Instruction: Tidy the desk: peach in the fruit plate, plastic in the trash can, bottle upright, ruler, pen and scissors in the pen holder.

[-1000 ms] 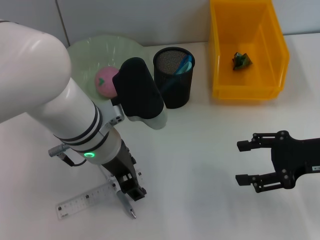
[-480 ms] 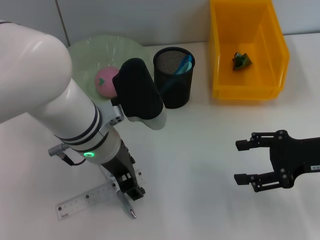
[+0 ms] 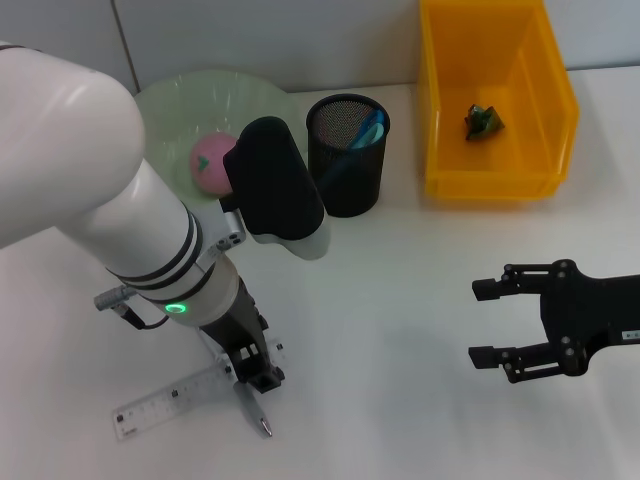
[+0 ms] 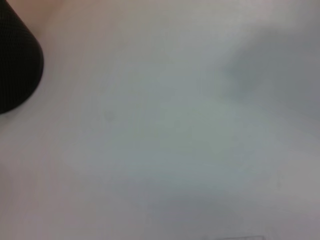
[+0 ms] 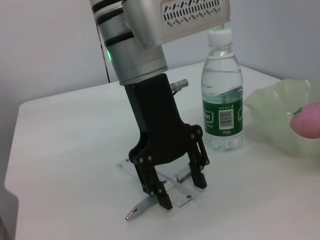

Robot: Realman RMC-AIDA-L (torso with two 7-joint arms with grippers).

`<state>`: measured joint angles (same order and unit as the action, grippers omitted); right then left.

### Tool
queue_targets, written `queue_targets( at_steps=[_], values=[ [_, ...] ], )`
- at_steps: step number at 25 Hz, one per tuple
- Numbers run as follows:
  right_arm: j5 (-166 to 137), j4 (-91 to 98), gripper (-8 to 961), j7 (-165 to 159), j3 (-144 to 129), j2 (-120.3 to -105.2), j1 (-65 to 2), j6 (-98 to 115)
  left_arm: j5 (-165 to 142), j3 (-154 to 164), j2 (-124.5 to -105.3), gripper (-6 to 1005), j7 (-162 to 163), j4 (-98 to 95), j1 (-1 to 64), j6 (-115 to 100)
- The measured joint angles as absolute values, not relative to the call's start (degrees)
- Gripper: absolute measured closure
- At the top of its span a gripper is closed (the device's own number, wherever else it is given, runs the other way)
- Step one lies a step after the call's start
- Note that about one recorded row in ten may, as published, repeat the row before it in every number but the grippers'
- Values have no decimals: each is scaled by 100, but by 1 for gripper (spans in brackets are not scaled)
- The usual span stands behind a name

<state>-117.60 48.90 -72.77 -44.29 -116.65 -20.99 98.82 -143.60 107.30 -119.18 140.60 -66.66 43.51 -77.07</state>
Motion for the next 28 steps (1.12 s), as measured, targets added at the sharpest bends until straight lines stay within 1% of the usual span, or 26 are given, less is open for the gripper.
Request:
queue_targets(
  at_steps=[2, 7, 28],
  values=[
    [-11759, 4883, 167, -7277, -4424, -11667, -2099, 9880, -14364, 10732, -11918, 259, 14052, -6666, 4351, -7687],
    [-11759, 4883, 170, -7296, -4421, -11670, -2105, 9878, -14371, 10740, -11918, 369, 14023, -6660, 4351, -7669],
    [-11759, 4887, 182, -7319, -4467, -11672, -2120, 9825, -14337, 10831, -11918, 401, 14009, -6660, 4319, -7651]
  ],
)
